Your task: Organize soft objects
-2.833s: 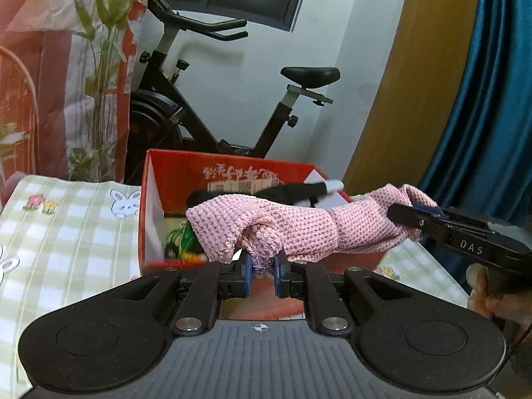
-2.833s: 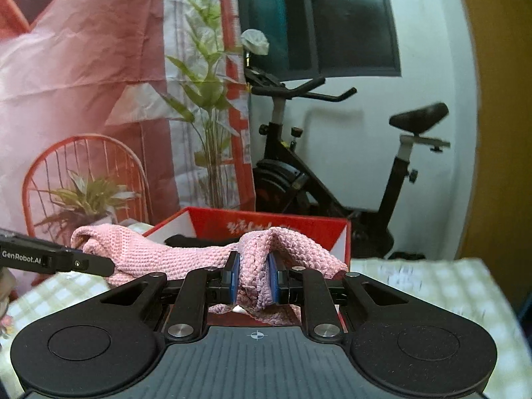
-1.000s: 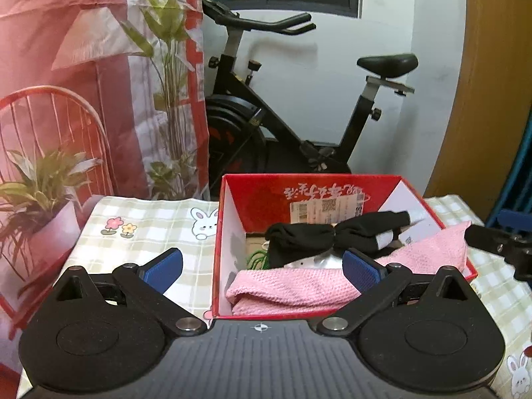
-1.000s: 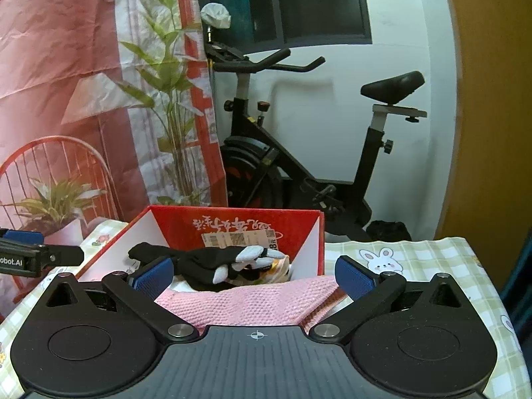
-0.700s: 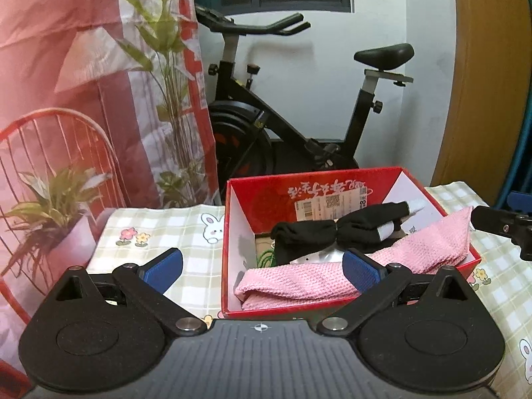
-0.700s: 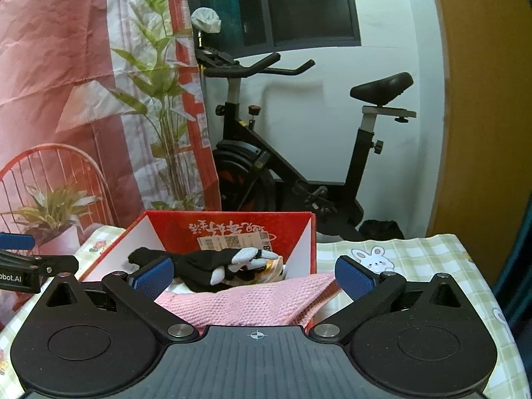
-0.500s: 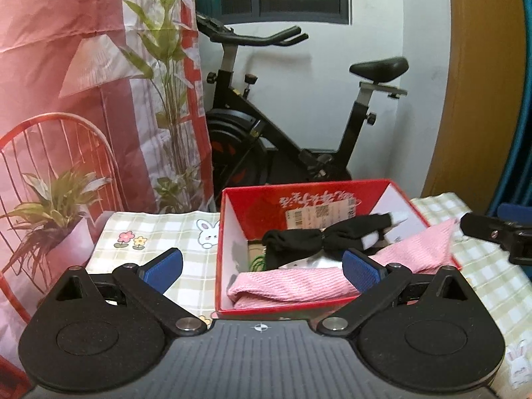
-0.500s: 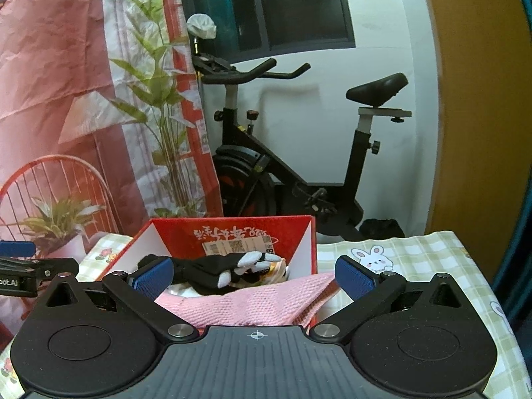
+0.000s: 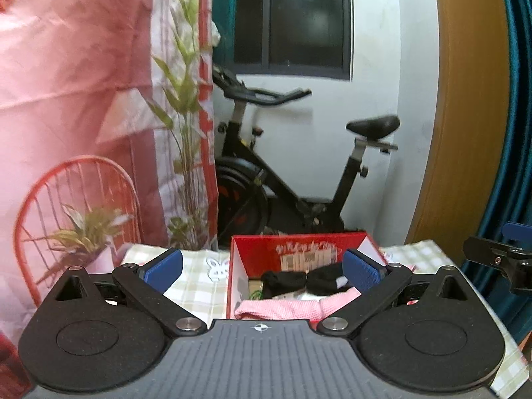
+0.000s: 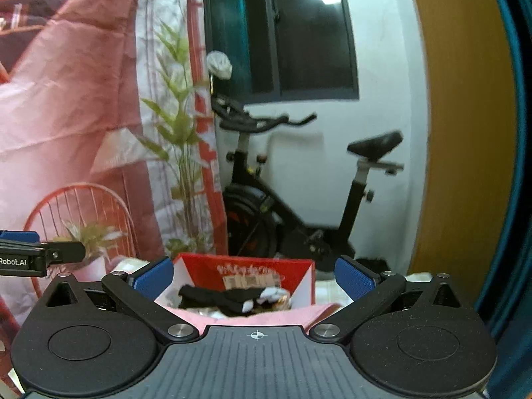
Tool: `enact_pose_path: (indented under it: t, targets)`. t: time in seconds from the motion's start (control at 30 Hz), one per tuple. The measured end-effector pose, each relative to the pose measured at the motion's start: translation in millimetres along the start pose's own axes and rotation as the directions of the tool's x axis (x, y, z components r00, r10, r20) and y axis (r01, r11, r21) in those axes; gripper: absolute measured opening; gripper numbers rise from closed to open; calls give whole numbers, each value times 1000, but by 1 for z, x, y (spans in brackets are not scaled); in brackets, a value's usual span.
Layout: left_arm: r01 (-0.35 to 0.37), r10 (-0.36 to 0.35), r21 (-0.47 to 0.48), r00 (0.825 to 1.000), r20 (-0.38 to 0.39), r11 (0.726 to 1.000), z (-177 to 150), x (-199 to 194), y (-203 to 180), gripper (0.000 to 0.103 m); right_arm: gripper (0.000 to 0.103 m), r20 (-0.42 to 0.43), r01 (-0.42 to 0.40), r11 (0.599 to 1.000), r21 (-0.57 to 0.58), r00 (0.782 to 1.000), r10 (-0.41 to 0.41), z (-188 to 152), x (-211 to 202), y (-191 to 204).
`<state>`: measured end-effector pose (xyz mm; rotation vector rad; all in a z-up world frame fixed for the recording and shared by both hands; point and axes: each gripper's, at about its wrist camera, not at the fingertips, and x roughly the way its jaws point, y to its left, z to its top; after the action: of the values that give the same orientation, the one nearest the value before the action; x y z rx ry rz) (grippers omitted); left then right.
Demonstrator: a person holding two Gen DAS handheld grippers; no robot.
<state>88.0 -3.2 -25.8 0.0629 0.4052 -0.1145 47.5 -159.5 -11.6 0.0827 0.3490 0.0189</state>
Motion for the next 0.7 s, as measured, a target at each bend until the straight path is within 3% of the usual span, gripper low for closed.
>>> enact_pose_path:
  t: [0.23,0.37,0.7]
  targets:
    - [-48,48,-3,994,103,999,12,-64,0,103,103,87,21,999,24,996,-23,20,-63,15]
    - [-39,39,-5,990,138,999,16,-90,-1,103,103,108,24,999,26,994,-26,25,-86,20]
    - [-31,30,6,986,161,999,16,-100,-8,103,103,110,28,999,22,993,-30,26,-99,22]
